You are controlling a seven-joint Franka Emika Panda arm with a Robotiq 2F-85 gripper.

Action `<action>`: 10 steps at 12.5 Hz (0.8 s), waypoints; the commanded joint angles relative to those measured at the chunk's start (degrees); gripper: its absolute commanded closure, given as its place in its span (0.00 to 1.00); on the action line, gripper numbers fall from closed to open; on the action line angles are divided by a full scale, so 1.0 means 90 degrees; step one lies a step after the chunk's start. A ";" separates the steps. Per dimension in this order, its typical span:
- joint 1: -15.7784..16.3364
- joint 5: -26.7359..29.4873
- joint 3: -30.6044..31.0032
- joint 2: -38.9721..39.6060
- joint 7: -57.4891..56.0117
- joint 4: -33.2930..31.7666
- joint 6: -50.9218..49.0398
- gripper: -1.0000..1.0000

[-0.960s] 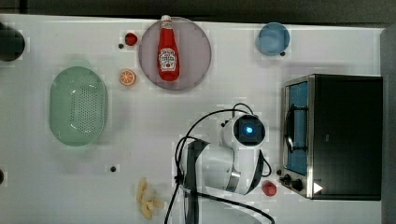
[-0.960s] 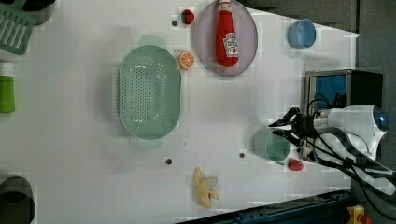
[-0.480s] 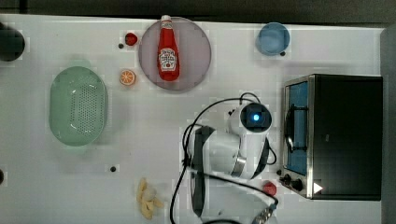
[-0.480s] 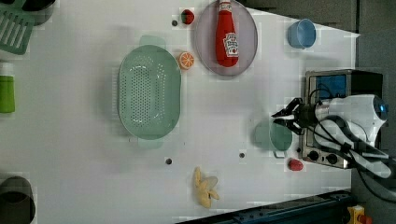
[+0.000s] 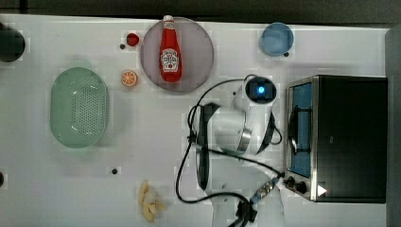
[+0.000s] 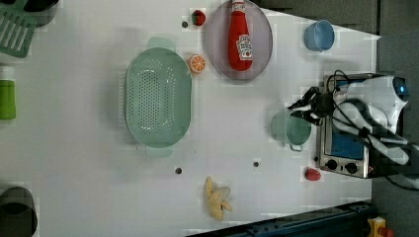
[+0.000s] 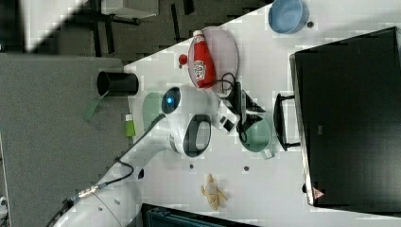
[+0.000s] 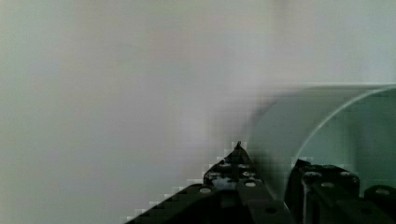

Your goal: Drag mug forwards.

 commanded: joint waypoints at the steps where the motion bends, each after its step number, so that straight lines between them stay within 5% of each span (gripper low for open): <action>1: 0.0047 -0.0026 0.0032 0.0238 0.0109 0.0839 -0.0177 0.82; 10: 0.0063 -0.0026 0.0032 0.1604 0.0107 0.3326 -0.1186 0.82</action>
